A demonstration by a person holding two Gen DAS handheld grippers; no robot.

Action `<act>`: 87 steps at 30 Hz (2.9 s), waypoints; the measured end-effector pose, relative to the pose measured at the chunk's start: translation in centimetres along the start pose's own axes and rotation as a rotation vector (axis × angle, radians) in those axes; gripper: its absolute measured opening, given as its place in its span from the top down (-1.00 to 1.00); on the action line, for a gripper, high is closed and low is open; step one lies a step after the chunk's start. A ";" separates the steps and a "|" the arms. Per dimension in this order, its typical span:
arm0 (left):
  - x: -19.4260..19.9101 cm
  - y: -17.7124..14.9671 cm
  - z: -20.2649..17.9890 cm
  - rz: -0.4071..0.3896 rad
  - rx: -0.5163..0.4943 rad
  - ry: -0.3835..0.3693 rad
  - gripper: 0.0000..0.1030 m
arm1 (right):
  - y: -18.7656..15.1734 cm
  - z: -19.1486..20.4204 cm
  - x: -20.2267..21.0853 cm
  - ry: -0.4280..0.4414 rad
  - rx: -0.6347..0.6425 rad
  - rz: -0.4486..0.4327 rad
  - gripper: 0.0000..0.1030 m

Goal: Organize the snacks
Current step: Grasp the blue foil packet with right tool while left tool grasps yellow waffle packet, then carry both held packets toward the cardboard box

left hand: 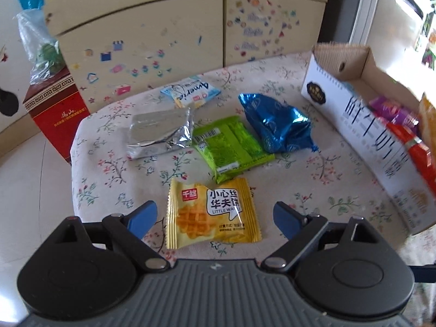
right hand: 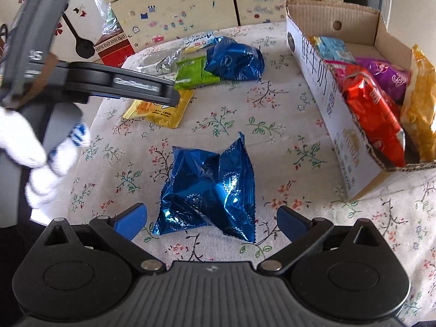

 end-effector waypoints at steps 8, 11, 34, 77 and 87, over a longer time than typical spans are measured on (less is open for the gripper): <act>-2.8 -0.2 -0.1 0.041 0.000 0.022 -0.78 | 0.2 0.2 -1.8 0.005 -0.022 0.037 -1.00; -3.4 -0.3 -0.1 0.037 0.010 0.016 -0.79 | 0.3 0.2 -2.4 -0.007 -0.029 0.049 -1.00; -2.5 -0.7 -0.4 0.010 0.015 -0.037 -0.23 | 1.2 0.5 -3.2 -0.065 0.030 0.007 -0.60; 5.8 -0.8 0.6 -0.123 0.054 0.029 -0.19 | 4.4 -0.9 3.5 -0.062 0.046 -0.151 -0.53; 7.6 0.9 0.0 -0.191 0.055 0.026 -0.20 | 6.9 -2.8 6.0 -0.047 0.030 -0.223 -0.53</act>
Point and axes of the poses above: each gripper's, at about its wrist camera, not at the fingertips, and x roughly against the way its jaws point, z to its left, y to its top, the point moved 3 cm from there along -x, roughly the way its jaws point, and after that the axes turned 4 degrees about y, right-handed, at the moved point
